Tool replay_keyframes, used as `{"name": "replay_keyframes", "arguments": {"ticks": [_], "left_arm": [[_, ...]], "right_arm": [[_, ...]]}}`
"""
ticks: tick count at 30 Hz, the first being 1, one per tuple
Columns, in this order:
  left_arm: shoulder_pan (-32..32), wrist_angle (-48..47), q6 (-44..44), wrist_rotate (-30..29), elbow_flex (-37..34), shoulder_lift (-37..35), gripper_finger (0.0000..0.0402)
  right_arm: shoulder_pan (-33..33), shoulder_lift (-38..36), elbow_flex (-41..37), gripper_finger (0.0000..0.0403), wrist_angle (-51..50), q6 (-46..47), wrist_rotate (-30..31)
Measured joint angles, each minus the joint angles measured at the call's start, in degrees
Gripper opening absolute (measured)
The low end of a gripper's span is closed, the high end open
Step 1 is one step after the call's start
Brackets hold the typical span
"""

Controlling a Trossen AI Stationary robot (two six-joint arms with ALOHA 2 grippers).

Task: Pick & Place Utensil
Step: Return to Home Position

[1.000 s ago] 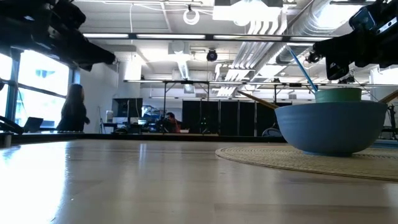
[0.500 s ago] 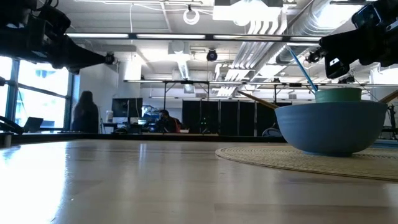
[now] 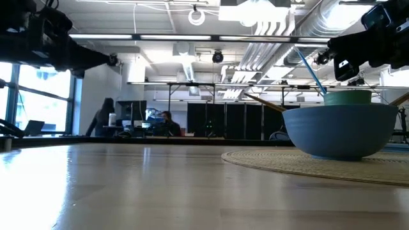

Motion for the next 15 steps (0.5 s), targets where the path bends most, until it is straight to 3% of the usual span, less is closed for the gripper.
{"name": "replay_keyframes", "arguments": {"ticks": [5,15], "left_arm": [[-1.0,-0.8,-0.4,0.3,-0.1,0.7,0.0],[-9.8,0.0,1.8,-3.1,-0.2,0.8,0.0]], "right_arm": [[0.0,0.0,0.0,0.0012,0.0,-0.1,0.0],[0.0,0.0,0.0,0.0012,0.0,-0.1,0.0]]}}
